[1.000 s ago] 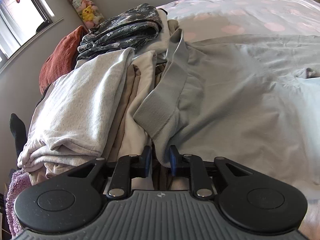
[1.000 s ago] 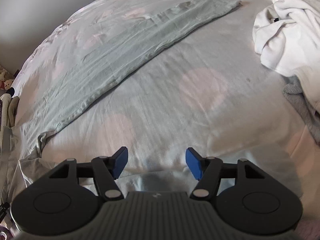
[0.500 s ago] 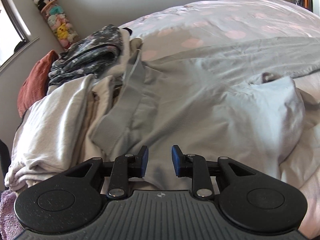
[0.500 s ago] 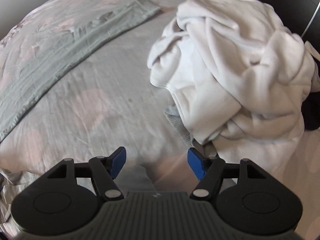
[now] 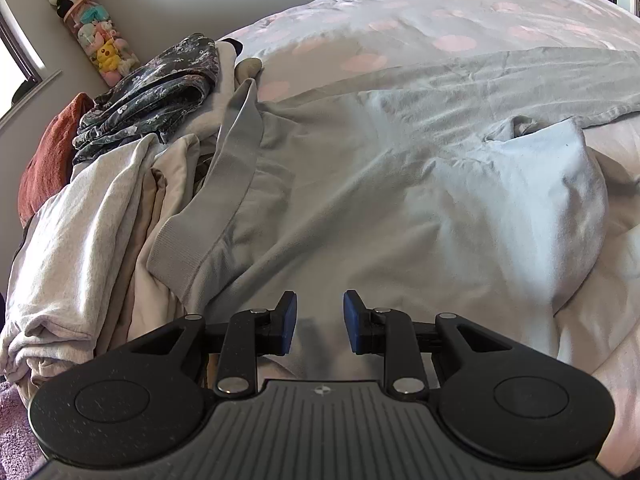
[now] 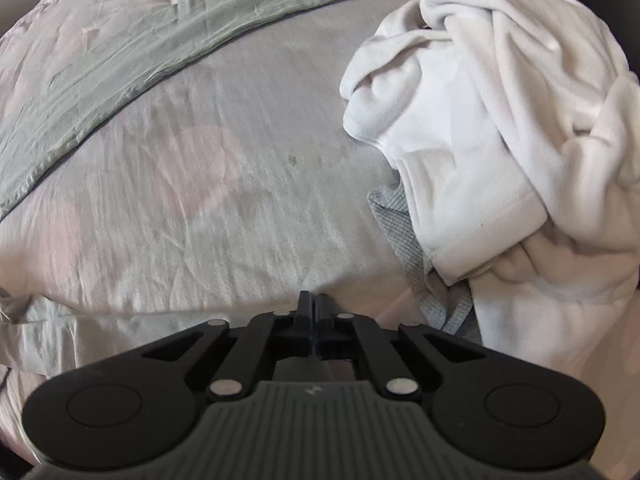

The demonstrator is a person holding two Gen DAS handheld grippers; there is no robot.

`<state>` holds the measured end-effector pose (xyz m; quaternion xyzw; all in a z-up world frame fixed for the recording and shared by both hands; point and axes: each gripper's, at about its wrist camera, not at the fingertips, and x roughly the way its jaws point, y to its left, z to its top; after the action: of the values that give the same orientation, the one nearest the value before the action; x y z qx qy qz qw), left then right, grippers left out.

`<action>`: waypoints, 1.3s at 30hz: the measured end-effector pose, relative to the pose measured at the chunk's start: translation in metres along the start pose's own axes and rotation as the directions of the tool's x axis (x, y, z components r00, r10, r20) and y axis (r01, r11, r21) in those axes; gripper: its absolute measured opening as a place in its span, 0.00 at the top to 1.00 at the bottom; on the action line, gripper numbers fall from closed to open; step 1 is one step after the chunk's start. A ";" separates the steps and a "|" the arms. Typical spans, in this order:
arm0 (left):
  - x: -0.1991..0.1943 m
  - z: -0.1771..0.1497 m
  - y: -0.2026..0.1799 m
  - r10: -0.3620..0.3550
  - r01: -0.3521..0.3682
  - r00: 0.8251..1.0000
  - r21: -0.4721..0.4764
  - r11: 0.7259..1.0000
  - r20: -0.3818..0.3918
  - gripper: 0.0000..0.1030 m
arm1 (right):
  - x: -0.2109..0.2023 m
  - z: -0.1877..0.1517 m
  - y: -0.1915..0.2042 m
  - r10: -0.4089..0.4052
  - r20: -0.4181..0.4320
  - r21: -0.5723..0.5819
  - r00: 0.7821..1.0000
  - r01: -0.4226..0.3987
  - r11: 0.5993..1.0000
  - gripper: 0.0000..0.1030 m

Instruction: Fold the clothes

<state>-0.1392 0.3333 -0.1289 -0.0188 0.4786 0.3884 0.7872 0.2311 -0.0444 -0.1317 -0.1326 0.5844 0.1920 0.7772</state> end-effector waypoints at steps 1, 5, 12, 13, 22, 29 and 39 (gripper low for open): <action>0.001 0.000 0.001 0.000 0.000 1.000 -0.002 1.000 -0.002 0.77 | -0.002 -0.001 0.000 -0.021 0.005 -0.008 1.000 0.021 1.000 1.00; 0.003 -0.003 0.004 -0.001 0.001 1.000 -0.018 1.000 -0.011 0.77 | -0.011 -0.002 -0.027 -0.087 0.010 0.016 0.996 0.087 0.996 1.00; 0.000 -0.001 -0.003 -0.019 0.019 1.000 -0.002 1.000 -0.007 0.77 | -0.018 -0.012 -0.064 -0.058 0.007 0.131 0.998 0.056 0.990 0.95; -0.001 0.000 -0.004 -0.022 0.022 1.000 0.002 1.000 -0.005 0.77 | -0.017 -0.013 -0.063 -0.039 0.008 0.134 0.999 0.037 0.990 0.94; -0.007 0.000 -0.005 -0.014 0.014 1.000 0.010 1.000 -0.003 0.77 | -0.001 0.000 -0.031 0.056 0.008 0.109 0.998 -0.057 0.992 0.59; -0.008 0.001 -0.007 -0.017 0.017 1.000 0.018 1.000 -0.005 0.77 | 0.003 0.000 -0.024 0.040 -0.009 0.049 0.999 -0.039 0.998 1.00; -0.008 0.001 -0.011 -0.034 0.034 0.999 0.024 0.999 0.003 0.77 | -0.017 -0.011 -0.062 -0.038 0.012 0.104 0.999 0.036 0.994 1.00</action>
<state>-0.1336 0.3212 -0.1257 -0.0169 0.4816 0.3694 0.7946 0.2452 -0.1068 -0.1200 -0.1015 0.5857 0.1478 0.7905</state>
